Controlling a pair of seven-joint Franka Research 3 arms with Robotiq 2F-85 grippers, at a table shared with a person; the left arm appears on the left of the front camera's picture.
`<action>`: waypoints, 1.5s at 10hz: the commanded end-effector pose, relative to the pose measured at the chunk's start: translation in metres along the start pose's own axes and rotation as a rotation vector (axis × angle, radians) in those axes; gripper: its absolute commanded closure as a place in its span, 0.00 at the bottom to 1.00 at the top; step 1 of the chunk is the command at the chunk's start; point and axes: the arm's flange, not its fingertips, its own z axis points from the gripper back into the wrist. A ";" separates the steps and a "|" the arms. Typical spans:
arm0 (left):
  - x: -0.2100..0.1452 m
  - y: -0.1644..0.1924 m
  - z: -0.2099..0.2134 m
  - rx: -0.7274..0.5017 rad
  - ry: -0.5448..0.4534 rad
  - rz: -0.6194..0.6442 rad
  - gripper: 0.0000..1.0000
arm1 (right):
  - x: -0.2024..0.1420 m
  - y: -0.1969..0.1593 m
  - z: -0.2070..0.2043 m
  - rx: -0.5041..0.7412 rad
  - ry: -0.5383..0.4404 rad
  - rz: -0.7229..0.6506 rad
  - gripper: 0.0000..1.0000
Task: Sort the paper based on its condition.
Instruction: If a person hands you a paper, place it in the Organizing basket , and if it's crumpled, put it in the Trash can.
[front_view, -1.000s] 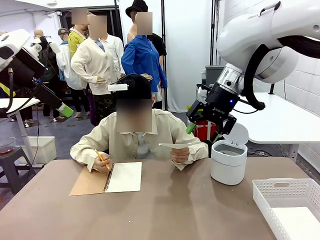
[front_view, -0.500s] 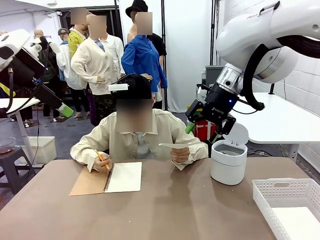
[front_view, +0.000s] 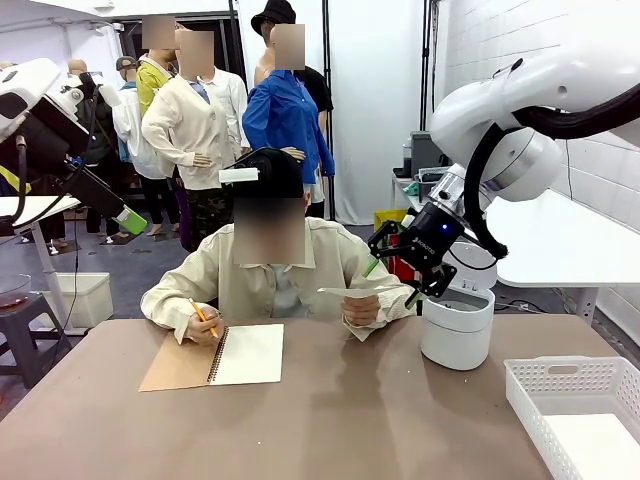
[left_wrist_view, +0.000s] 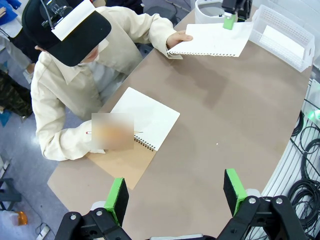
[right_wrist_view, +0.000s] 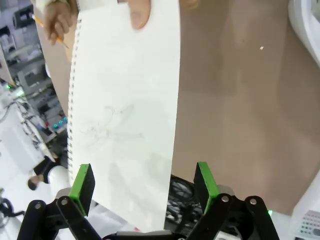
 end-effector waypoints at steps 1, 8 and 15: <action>-0.001 0.001 0.001 -0.002 -0.001 0.001 0.00 | 0.015 0.002 0.001 0.090 -0.006 -0.111 0.00; -0.001 0.001 0.001 -0.002 -0.001 0.001 0.00 | 0.024 -0.034 -0.022 0.302 0.088 -0.316 0.00; -0.001 0.001 0.001 -0.002 -0.001 0.001 0.00 | 0.024 -0.044 -0.027 0.348 0.136 -0.263 0.34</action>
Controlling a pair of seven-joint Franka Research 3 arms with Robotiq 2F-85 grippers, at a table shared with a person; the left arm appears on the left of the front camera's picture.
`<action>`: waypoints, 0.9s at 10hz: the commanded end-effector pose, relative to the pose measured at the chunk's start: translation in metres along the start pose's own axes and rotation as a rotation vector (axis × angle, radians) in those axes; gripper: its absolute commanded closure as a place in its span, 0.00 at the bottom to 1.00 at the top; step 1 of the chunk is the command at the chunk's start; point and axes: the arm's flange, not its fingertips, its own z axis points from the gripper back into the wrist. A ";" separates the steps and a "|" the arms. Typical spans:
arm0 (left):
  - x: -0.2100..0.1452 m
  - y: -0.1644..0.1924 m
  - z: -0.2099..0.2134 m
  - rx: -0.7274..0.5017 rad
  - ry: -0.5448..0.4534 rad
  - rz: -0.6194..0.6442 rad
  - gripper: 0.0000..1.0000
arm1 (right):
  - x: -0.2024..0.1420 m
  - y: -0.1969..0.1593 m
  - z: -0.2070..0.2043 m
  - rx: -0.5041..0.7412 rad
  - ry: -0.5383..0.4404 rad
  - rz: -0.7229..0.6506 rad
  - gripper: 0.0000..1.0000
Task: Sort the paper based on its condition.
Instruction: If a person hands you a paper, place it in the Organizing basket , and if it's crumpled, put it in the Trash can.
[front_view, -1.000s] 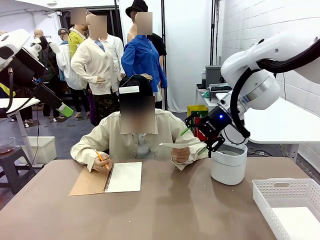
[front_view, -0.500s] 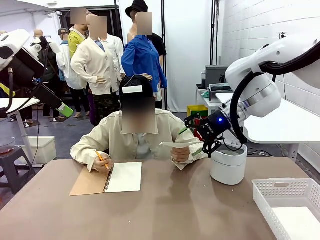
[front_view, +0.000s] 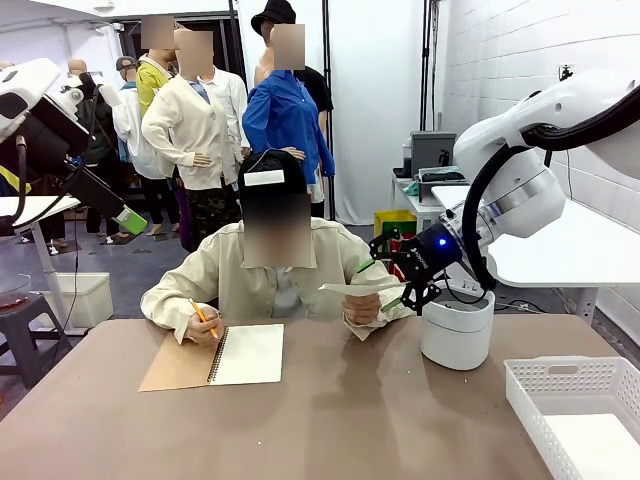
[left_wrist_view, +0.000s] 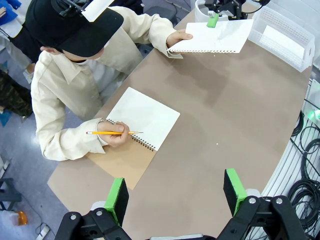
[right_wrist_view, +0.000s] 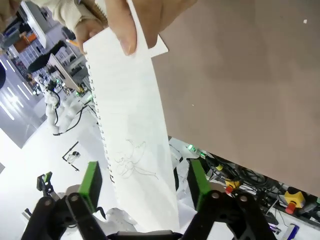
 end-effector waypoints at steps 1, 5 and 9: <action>-0.001 0.001 0.001 -0.002 -0.001 0.001 0.00 | 0.002 -0.009 0.002 0.029 0.029 0.022 0.53; -0.001 0.001 0.001 -0.002 -0.001 0.001 0.00 | 0.003 -0.008 0.004 0.035 0.024 0.021 1.00; -0.001 0.001 0.001 -0.002 -0.001 0.001 0.00 | 0.003 -0.008 0.006 0.044 0.038 0.033 1.00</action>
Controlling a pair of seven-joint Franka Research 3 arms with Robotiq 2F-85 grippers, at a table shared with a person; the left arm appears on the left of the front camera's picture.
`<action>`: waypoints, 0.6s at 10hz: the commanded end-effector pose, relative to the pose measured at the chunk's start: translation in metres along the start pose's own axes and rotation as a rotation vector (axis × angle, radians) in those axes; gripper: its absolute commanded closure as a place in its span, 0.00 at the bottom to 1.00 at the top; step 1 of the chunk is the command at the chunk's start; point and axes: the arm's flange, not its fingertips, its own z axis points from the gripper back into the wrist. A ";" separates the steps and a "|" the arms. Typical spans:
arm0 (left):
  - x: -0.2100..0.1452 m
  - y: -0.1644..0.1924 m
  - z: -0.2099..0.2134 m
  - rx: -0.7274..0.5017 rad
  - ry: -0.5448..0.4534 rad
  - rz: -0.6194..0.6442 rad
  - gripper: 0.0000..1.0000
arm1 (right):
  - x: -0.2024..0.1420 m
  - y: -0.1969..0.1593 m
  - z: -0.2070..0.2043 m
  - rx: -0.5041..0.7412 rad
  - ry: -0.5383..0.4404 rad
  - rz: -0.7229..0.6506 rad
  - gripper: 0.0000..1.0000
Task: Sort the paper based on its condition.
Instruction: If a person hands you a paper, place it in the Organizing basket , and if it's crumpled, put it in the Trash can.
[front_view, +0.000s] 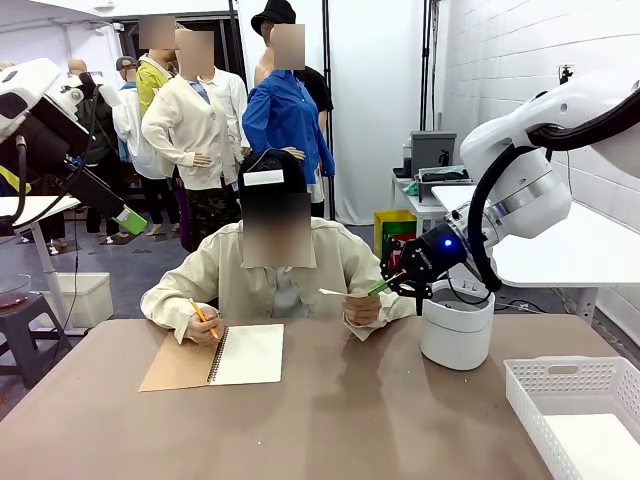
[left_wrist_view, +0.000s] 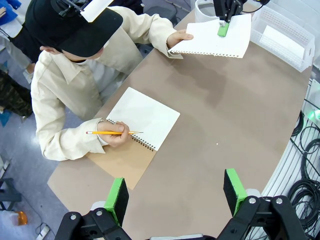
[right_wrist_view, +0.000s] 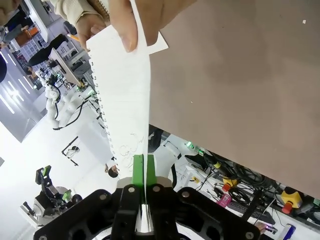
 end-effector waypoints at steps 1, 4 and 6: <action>-0.001 0.001 0.001 -0.002 -0.001 0.001 0.00 | 0.001 -0.004 0.000 0.042 0.035 0.022 1.00; -0.001 0.001 0.001 -0.002 -0.001 0.001 0.00 | 0.000 -0.004 0.001 0.047 0.032 0.034 1.00; -0.001 0.001 0.001 -0.002 -0.001 0.001 0.00 | -0.005 0.000 0.004 0.057 0.040 0.066 1.00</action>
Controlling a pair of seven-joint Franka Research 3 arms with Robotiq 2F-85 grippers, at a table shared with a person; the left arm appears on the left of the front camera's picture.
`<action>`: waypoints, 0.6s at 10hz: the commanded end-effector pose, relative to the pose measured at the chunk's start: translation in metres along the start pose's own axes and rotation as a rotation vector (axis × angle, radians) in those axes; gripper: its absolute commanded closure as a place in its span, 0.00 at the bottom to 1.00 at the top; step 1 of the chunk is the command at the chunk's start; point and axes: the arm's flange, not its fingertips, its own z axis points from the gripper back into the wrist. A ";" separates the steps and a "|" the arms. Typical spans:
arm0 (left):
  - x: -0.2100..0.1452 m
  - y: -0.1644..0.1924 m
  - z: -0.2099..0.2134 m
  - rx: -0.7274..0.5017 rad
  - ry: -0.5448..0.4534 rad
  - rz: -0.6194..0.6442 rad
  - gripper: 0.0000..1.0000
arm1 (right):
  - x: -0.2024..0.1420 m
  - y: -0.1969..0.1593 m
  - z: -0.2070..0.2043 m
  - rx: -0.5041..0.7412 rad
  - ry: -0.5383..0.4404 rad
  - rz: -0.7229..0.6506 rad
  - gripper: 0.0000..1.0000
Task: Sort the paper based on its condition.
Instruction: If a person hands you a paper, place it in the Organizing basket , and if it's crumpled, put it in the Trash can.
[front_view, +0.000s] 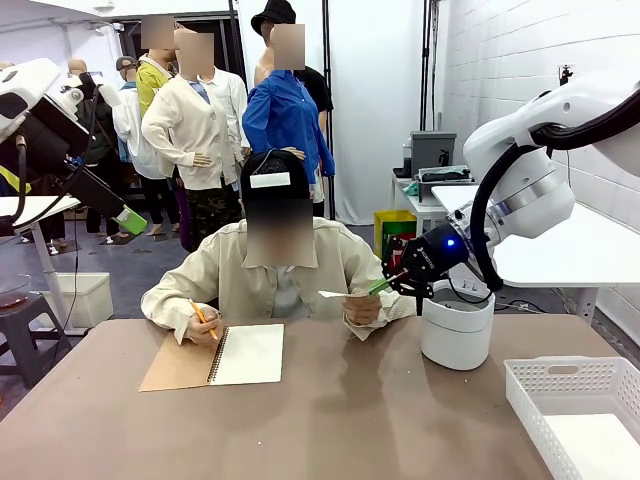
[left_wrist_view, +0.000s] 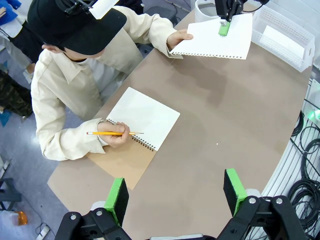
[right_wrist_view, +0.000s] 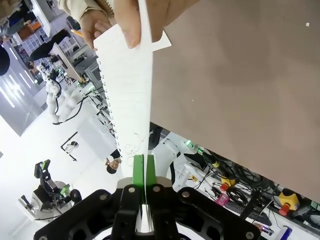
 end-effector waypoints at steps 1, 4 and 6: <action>-0.001 0.001 0.001 -0.002 -0.001 0.001 0.00 | -0.008 0.005 0.005 0.053 0.021 0.055 1.00; -0.001 0.001 0.001 -0.002 -0.001 0.001 0.00 | -0.032 0.032 0.032 0.008 0.004 0.181 1.00; -0.001 0.001 0.001 -0.002 -0.001 0.001 0.00 | -0.054 0.059 0.054 -0.066 0.012 0.302 1.00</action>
